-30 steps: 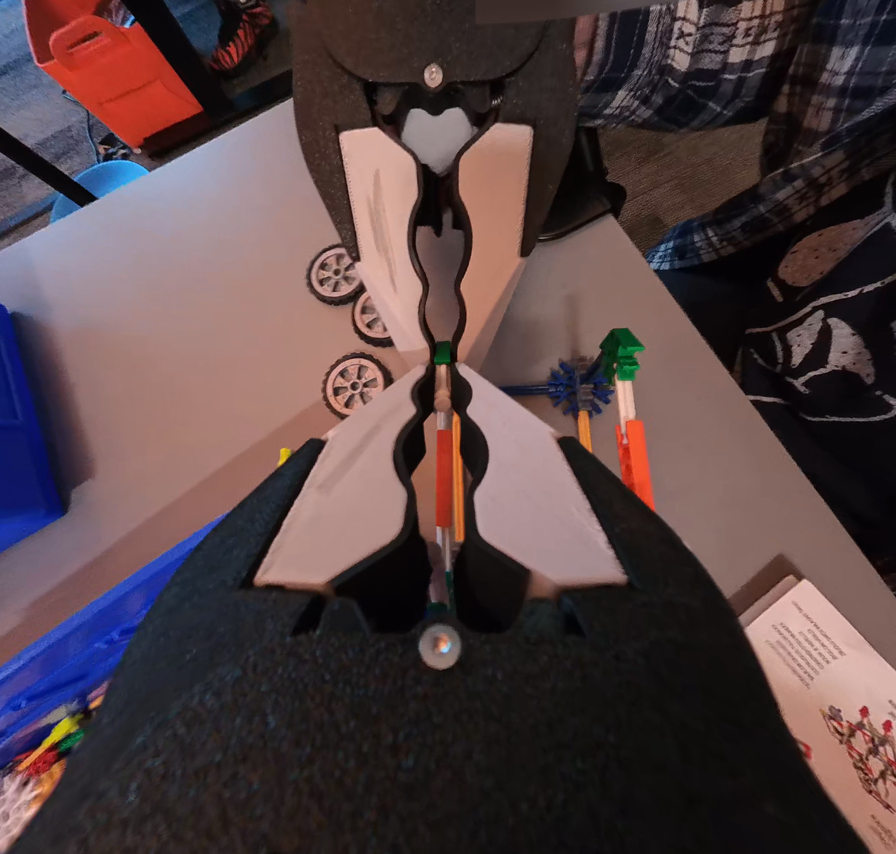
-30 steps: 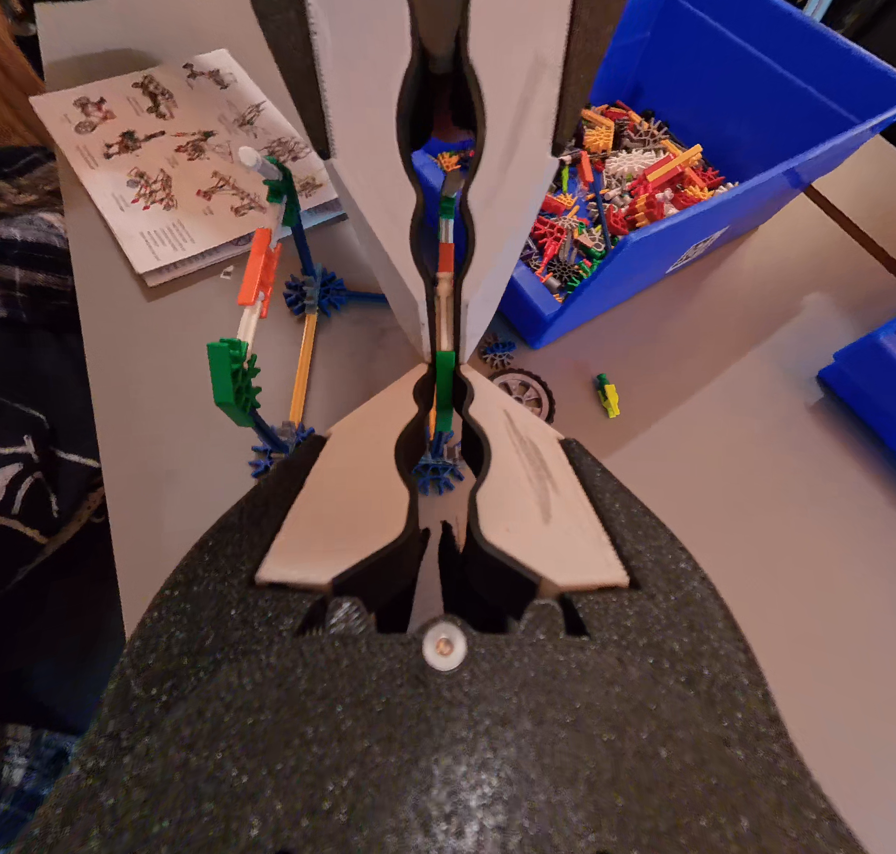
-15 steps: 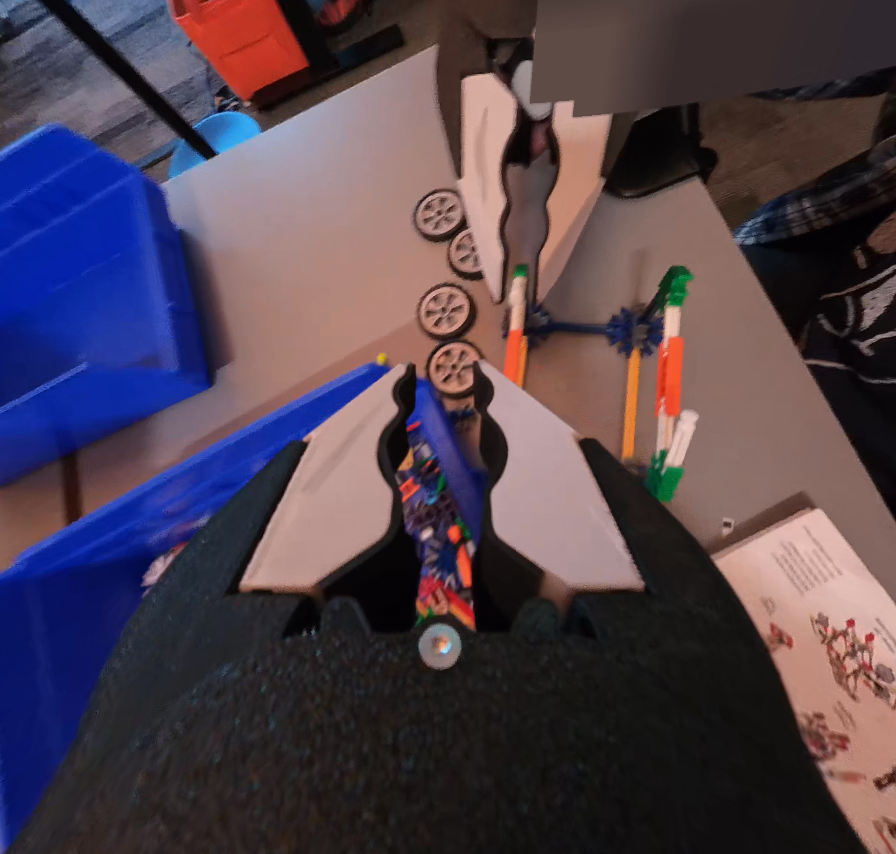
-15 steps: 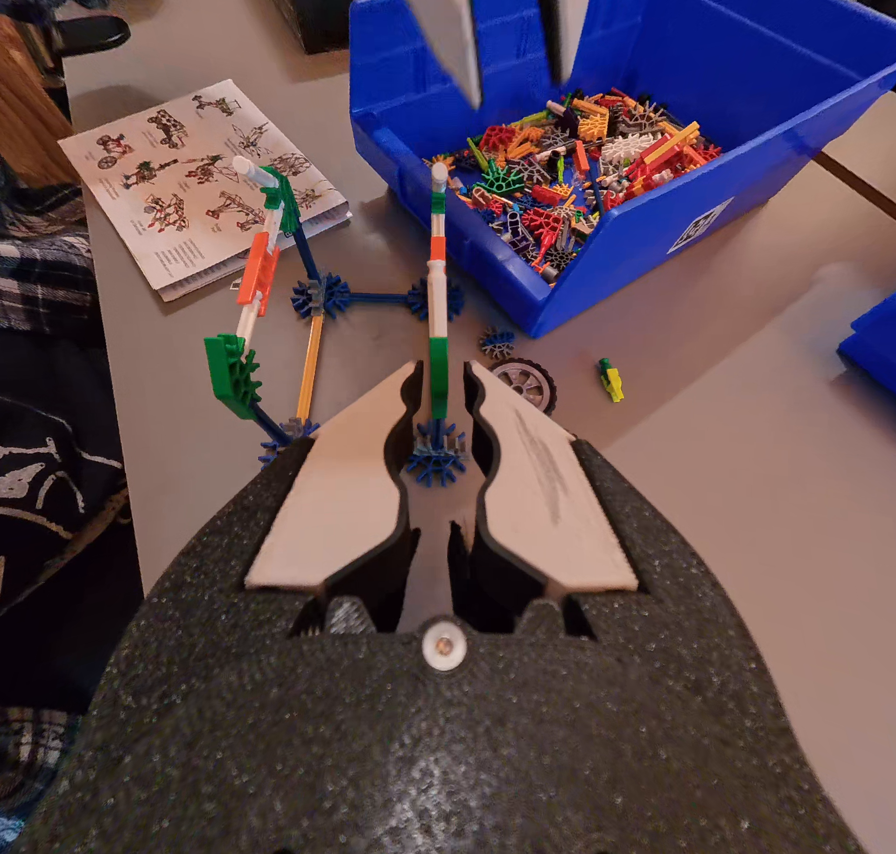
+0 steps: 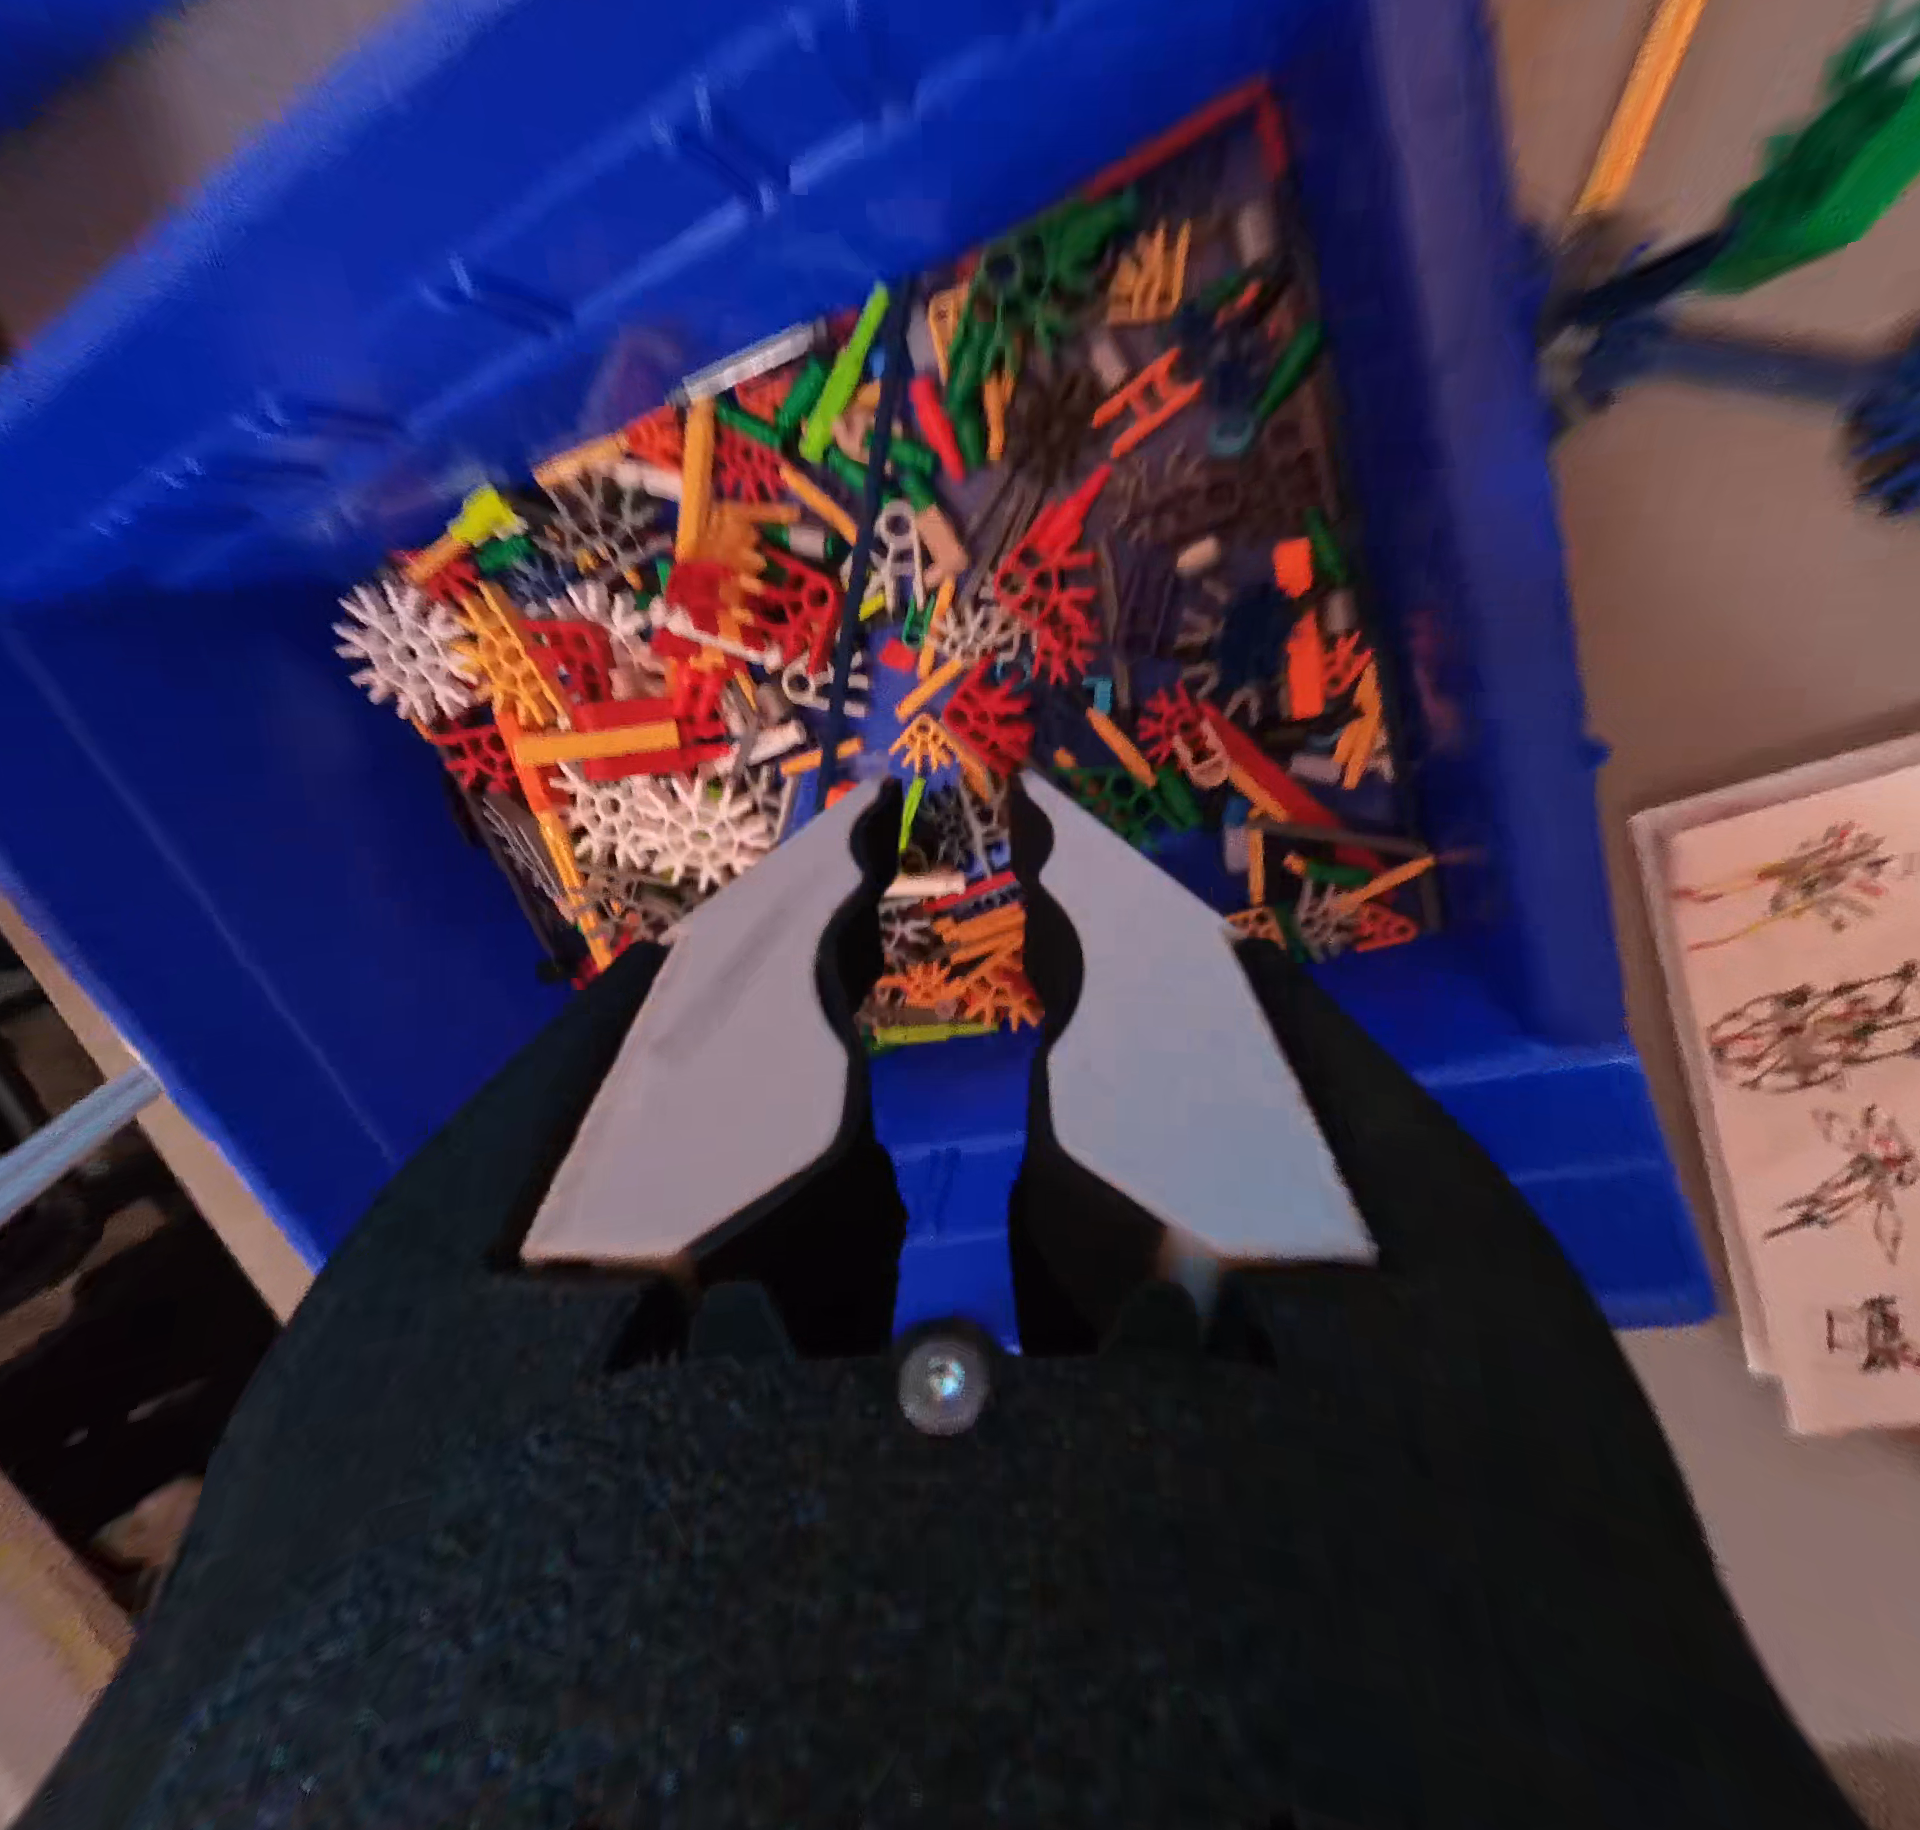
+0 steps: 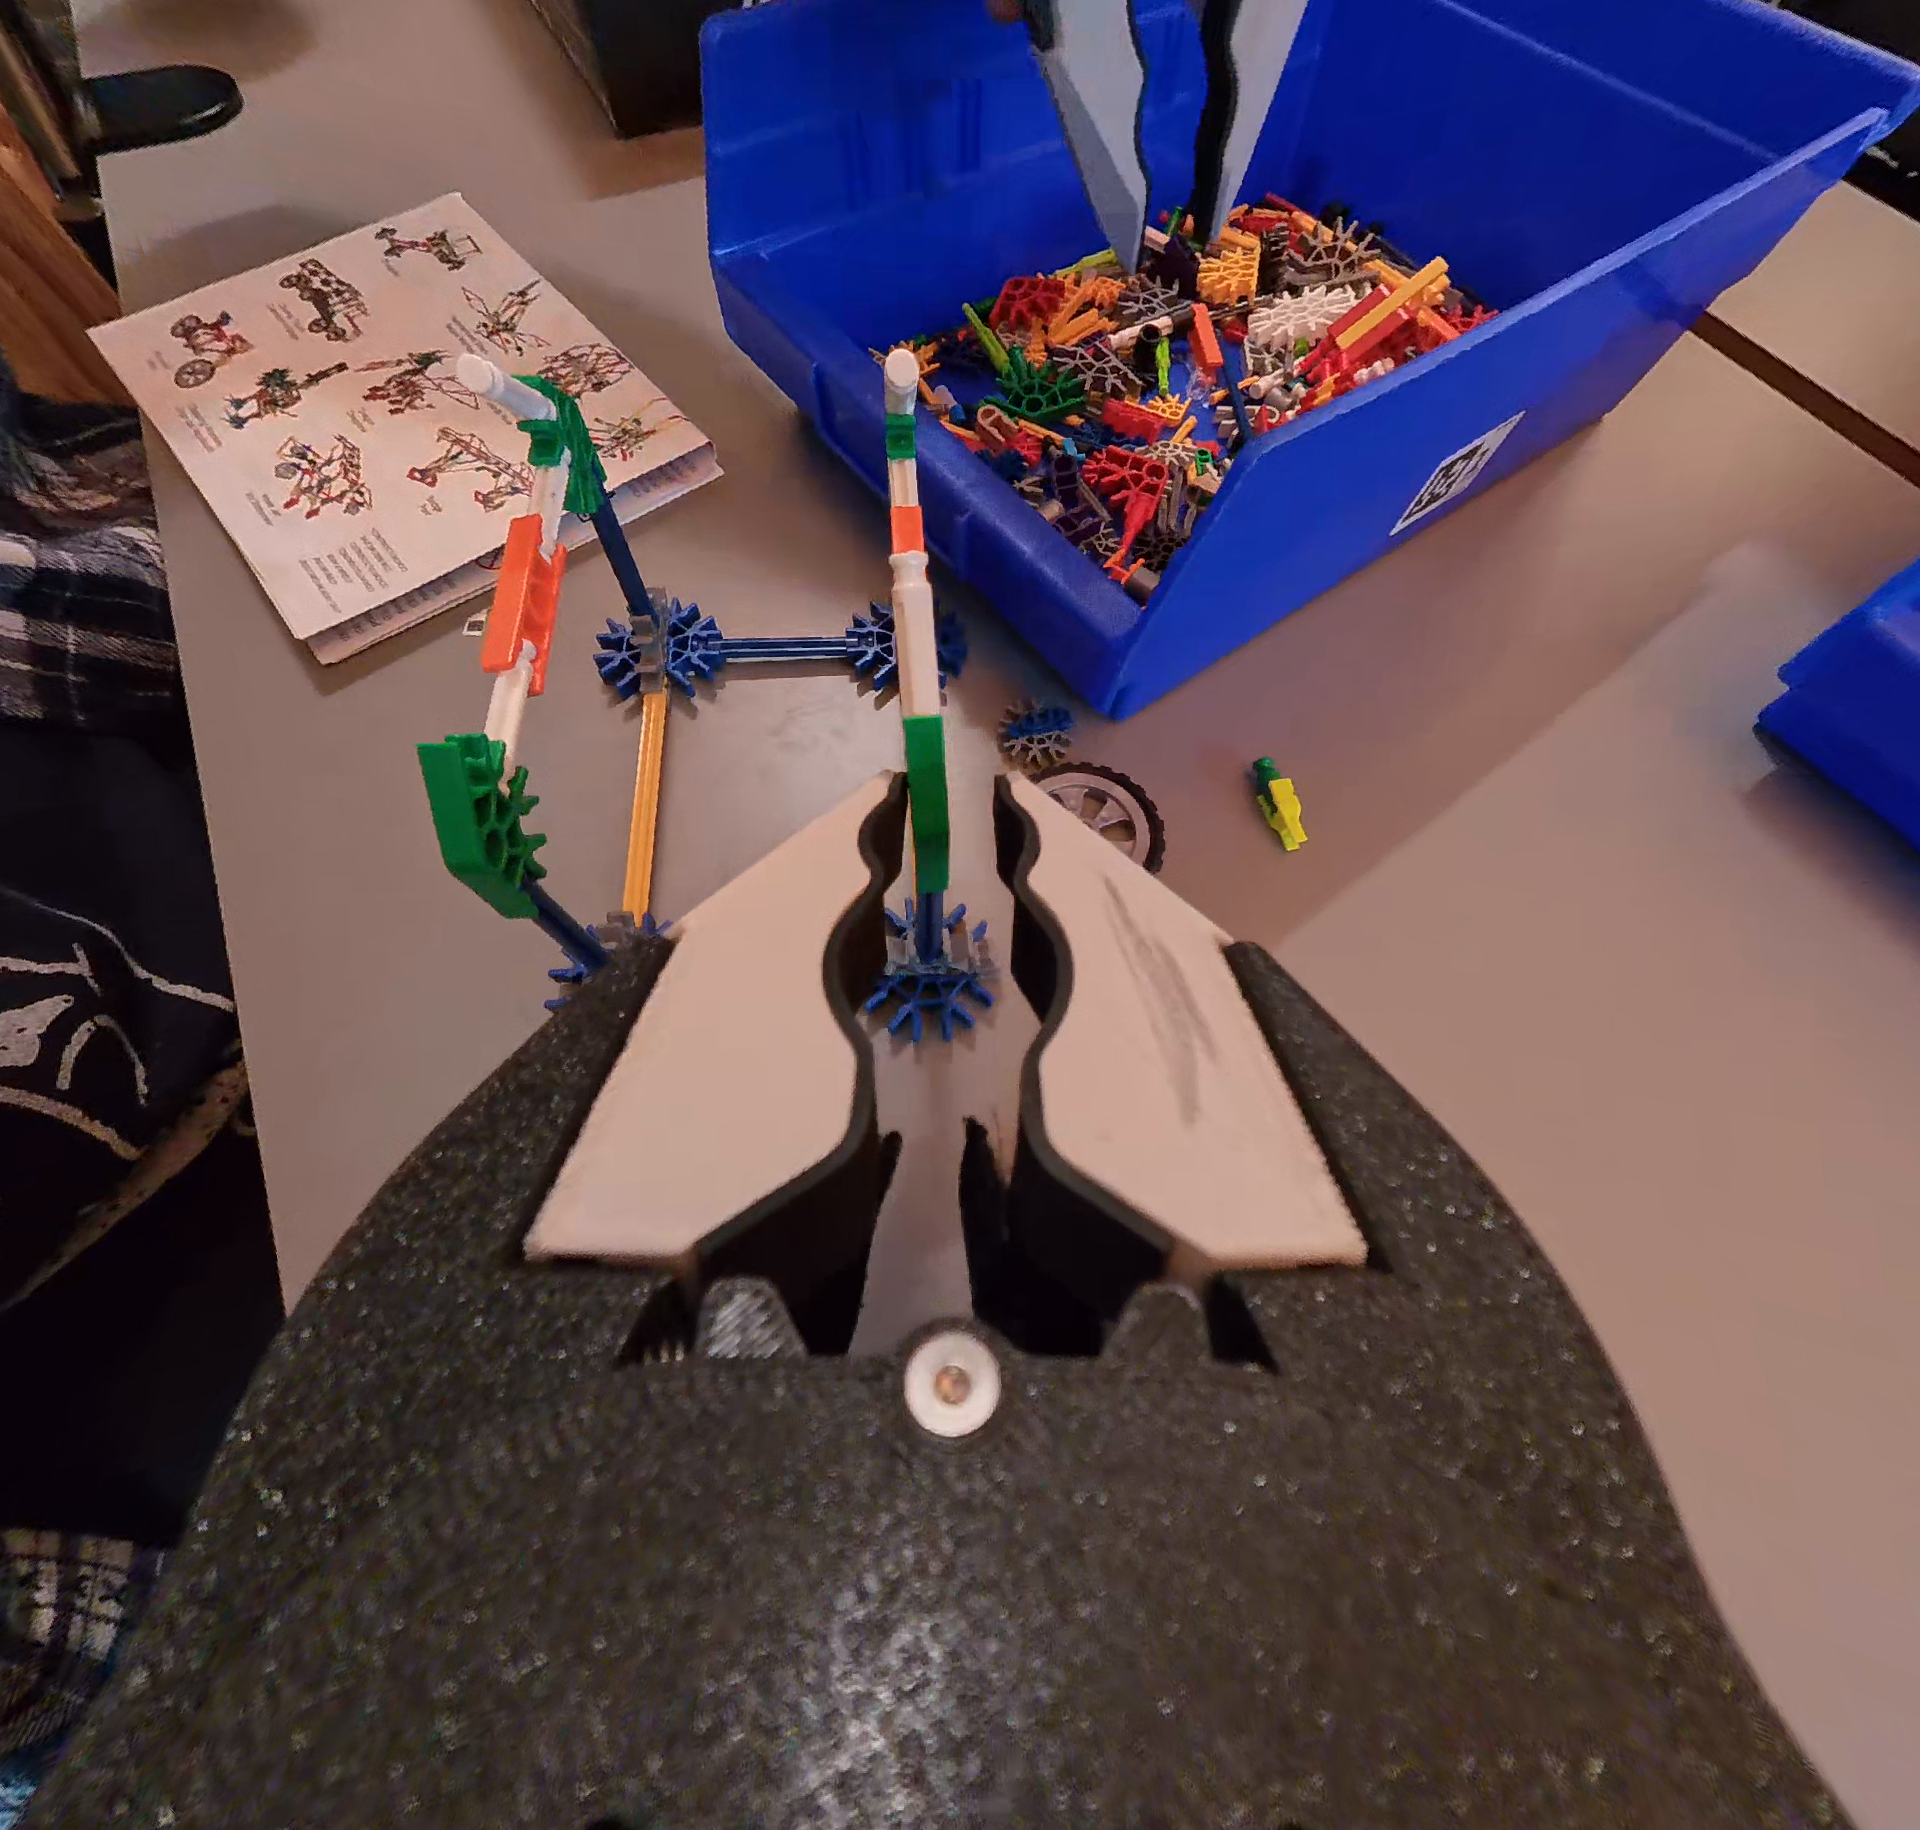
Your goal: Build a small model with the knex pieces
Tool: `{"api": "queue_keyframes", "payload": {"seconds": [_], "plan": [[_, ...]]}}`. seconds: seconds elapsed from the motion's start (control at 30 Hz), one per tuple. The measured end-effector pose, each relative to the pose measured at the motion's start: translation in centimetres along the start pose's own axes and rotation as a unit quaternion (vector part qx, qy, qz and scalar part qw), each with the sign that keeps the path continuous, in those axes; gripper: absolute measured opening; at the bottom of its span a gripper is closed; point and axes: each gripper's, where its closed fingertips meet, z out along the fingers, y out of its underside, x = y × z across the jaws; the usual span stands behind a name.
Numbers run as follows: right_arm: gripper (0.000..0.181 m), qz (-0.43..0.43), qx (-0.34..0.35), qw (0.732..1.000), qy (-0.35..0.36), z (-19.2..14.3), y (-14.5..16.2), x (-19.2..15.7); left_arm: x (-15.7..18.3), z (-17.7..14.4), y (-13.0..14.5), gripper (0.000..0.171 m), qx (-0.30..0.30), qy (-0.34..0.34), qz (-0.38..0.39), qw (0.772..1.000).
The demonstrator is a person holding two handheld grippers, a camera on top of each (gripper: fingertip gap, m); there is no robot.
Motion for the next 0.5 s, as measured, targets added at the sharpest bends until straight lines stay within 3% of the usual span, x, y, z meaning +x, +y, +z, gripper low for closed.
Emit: {"api": "queue_keyframes", "payload": {"seconds": [0.1,0.27,0.5], "plan": [[0.016,-0.001,-0.002,1.000,0.002,0.0,0.1,0.0,-1.2,1.4,2.5,0.017,-0.077,-0.003,0.012,0.997],[0.016,-0.004,-0.006,1.000,0.004,0.1,0.1,0.0,-2.5,2.7,5.7,0.018,-0.143,0.012,0.010,0.990],[0.016,-0.007,-0.012,1.000,0.008,0.2,0.3,0.1,-2.9,3.8,6.6,0.029,-0.168,0.016,0.022,0.985]]}}
